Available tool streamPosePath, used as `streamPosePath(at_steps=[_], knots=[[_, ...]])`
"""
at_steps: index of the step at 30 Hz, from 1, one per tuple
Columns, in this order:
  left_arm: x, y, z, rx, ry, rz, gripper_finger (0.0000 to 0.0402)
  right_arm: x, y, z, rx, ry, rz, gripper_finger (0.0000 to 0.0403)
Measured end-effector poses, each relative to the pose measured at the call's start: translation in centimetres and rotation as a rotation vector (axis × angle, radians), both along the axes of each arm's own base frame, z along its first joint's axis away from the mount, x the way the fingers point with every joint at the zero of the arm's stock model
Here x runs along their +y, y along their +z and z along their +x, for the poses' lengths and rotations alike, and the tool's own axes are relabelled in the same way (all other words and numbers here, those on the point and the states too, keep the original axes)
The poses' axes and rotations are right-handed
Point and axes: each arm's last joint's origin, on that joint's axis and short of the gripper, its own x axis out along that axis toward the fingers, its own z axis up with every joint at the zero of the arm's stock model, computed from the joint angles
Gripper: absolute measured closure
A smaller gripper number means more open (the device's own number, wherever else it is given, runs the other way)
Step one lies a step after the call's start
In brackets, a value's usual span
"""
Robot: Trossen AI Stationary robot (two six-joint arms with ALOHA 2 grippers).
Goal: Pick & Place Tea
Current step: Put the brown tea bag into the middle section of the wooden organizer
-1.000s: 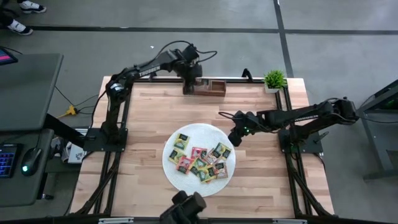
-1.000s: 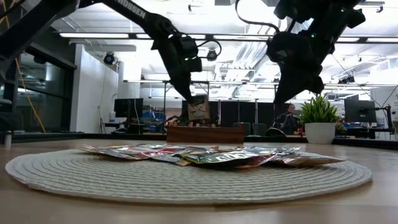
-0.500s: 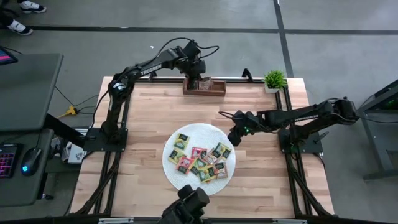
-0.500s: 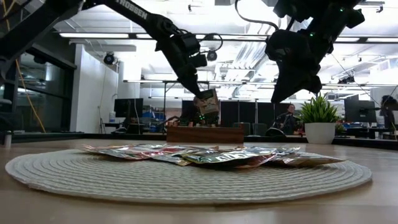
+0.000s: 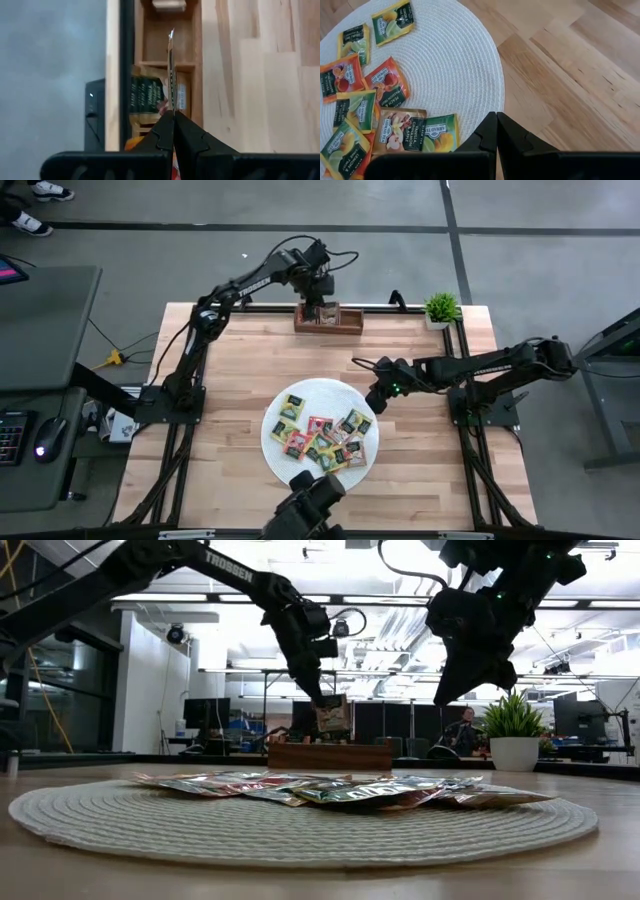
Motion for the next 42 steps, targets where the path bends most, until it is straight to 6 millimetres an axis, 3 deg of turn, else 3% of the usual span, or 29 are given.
streamPosePath(at_steps=[5,37,42], knots=[[0.1,-0.9,0.1,0.026,0.002,-0.017,0.0401,0.0,0.0,0.0,0.0,-0.001,-0.002,0.0403],[0.3,-0.9,0.2,0.031,-0.003,0.02,0.0401,0.0,0.0,0.0,0.0,0.001,-0.004,0.0403],[0.5,-3.3,0.6,0.074,-0.007,-0.058,0.0401,0.0,0.0,0.0,-0.001,0.001,-0.004,0.0403]])
